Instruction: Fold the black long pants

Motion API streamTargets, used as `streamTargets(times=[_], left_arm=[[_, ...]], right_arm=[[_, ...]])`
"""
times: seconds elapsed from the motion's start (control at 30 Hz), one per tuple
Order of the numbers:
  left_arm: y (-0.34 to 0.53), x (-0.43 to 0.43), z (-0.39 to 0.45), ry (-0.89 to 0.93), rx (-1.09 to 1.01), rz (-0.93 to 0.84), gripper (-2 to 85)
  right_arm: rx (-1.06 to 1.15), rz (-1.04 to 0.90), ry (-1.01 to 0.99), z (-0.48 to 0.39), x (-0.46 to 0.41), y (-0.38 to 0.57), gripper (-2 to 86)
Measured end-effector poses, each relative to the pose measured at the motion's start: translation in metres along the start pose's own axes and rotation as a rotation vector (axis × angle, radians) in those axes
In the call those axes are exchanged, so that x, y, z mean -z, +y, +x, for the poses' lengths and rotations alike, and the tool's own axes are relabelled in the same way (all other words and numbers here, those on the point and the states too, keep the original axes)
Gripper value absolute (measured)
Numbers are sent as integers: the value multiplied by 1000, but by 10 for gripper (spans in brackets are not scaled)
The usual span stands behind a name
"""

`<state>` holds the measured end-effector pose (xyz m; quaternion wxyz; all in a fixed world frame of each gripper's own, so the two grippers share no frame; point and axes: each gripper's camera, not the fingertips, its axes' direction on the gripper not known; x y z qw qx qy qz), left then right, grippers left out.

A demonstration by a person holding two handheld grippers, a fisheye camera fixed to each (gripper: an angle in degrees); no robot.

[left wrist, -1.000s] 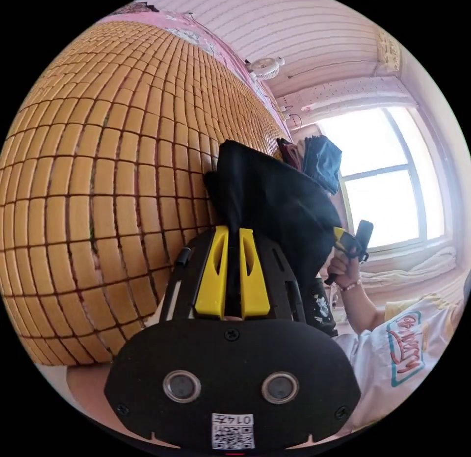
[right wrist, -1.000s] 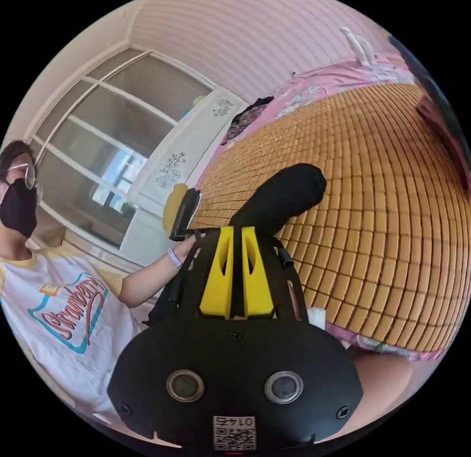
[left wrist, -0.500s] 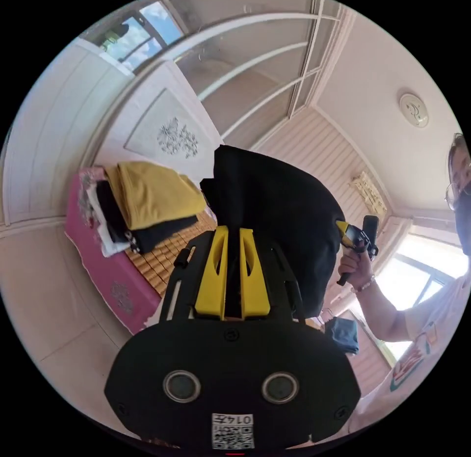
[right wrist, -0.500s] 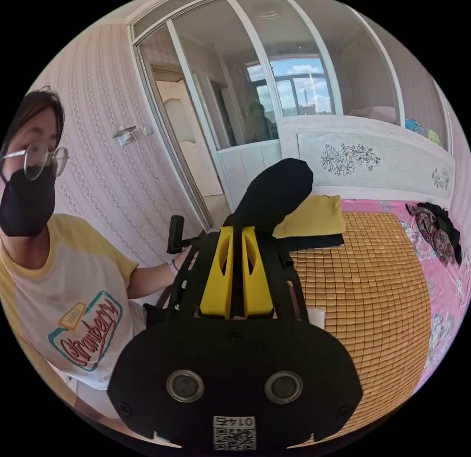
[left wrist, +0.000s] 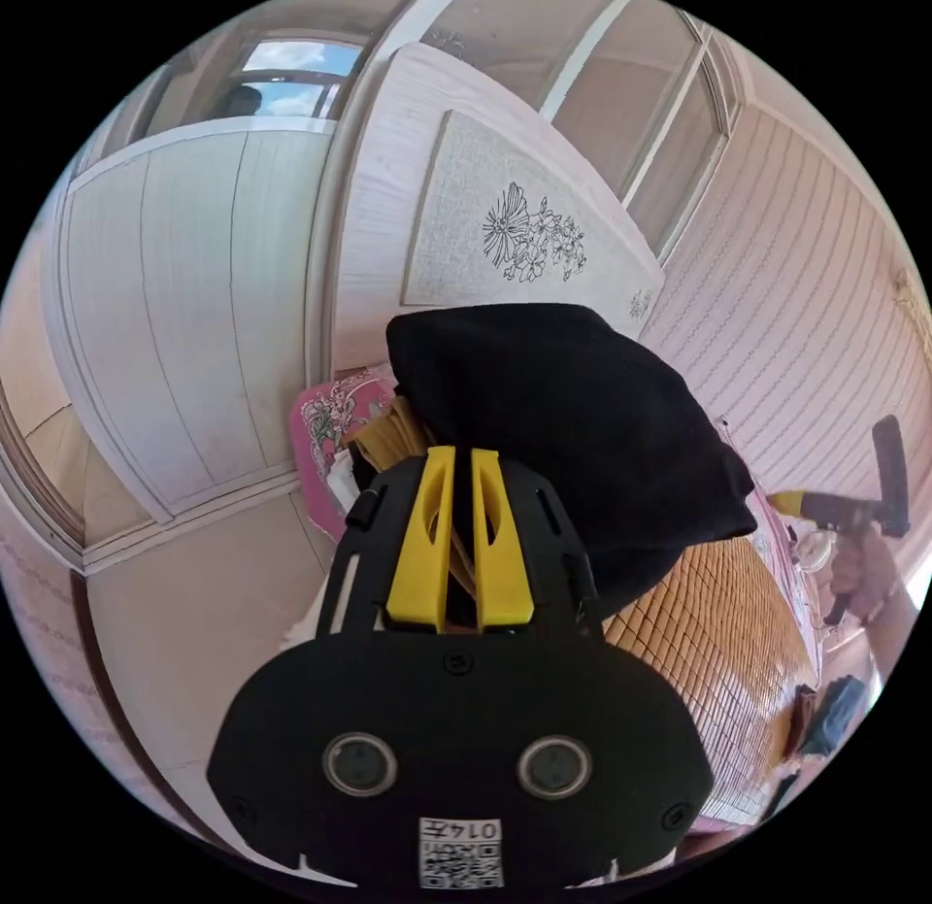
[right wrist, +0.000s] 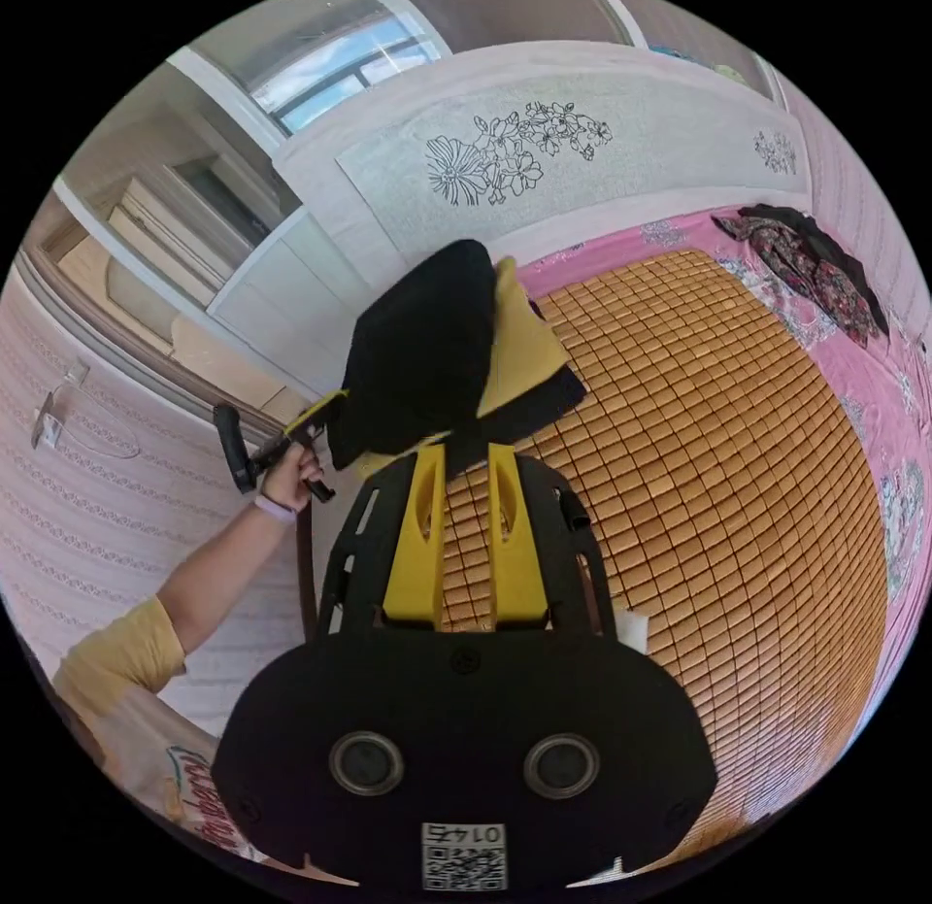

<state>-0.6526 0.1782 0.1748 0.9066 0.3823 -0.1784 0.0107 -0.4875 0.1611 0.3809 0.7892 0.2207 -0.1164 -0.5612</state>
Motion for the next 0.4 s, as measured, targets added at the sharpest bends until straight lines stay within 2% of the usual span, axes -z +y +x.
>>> streamTargets(times=[0.1,0.23,0.27,0.33,0.4], left_arm=[[6,14,-7,79,34,22,52],[35,61,2,159,-50,85,35],[53,80,17,166,-131,109,13],[85,101,50,180,-310,114,-3],[128,115,110,253,-554,31,-8]], right_arm=[[39,-11,58,19,30,91,68],[-32,22,376,30,107,276,64],[-80,28,456,29,131,334,64],[-190,31,491,27,168,416,65],[-357,44,501,23,208,492,65]])
